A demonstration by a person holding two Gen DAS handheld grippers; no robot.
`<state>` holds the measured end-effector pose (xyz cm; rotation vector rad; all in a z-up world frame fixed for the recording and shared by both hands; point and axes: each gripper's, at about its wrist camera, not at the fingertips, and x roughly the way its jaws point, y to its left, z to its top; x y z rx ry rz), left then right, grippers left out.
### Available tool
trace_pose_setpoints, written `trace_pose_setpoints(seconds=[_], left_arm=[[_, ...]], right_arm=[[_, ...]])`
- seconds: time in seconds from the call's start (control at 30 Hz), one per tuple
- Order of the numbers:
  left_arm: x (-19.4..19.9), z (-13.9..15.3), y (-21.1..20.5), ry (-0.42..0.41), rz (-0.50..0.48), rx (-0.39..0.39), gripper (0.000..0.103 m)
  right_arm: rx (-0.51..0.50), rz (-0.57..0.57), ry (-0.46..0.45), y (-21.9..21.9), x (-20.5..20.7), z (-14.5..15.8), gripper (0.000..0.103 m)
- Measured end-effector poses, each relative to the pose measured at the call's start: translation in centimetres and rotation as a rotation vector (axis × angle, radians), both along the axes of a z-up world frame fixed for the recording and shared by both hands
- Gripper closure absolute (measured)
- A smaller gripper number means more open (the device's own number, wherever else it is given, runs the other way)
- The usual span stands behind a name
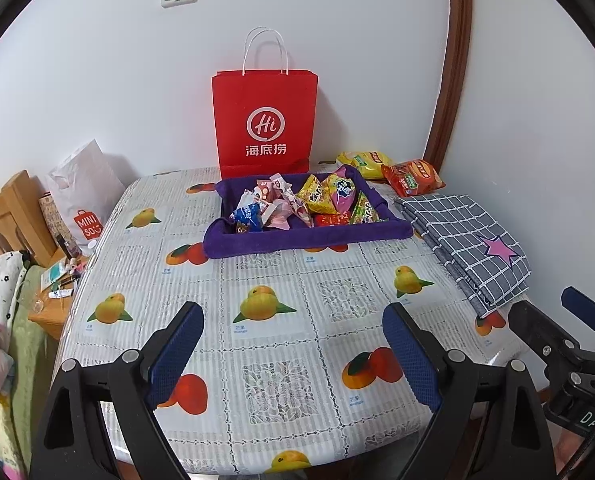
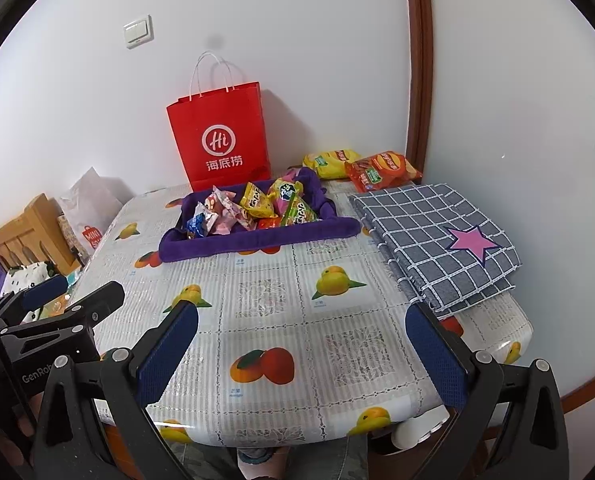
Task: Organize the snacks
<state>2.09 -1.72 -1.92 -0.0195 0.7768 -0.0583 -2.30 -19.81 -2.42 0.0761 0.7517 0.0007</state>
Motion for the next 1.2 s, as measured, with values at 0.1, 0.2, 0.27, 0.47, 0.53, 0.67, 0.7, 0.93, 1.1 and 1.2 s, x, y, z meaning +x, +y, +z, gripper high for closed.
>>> trace_pose_setpoints(seconds=[0.1, 0.2, 0.27, 0.47, 0.53, 0.67, 0.7, 0.93, 1.1, 1.2], left_arm=[[0.0, 0.0, 0.0, -0.001, 0.001, 0.005, 0.012], [0.0, 0.0, 0.0, 0.0, 0.001, 0.002, 0.012], [0.0, 0.0, 0.0, -0.001, 0.001, 0.003, 0.012], [0.0, 0.0, 0.0, -0.001, -0.001, 0.003, 0.012], [0.0, 0.0, 0.1, 0.0, 0.0, 0.003, 0.012], [0.0, 0.1, 0.0, 0.0, 0.002, 0.002, 0.012], [0.0, 0.1, 0.1, 0.0, 0.001, 0.002, 0.012], [-0.2, -0.1, 0.0, 0.0, -0.002, 0.003, 0.012], [-0.3, -0.1, -0.1, 0.001, -0.003, 0.001, 0.012], [-0.4, -0.1, -0.1, 0.0, -0.003, 0.0, 0.012]], right_arm=[[0.0, 0.002, 0.001, 0.2, -0.1, 0.0, 0.001], [0.0, 0.004, 0.0, 0.3, -0.2, 0.0, 0.001], [-0.001, 0.007, -0.001, 0.4, -0.2, 0.0, 0.001], [-0.002, 0.01, -0.005, 0.8, -0.3, 0.2, 0.001], [-0.003, 0.01, -0.006, 0.9, -0.3, 0.2, 0.001], [-0.002, 0.011, -0.006, 1.0, -0.4, 0.2, 0.001], [-0.001, 0.011, -0.006, 1.0, -0.4, 0.3, 0.001], [-0.002, 0.01, -0.008, 1.2, -0.5, 0.3, 0.001], [-0.002, 0.013, -0.011, 1.3, -0.5, 0.4, 0.001], [-0.003, 0.012, -0.013, 1.3, -0.6, 0.5, 0.001]])
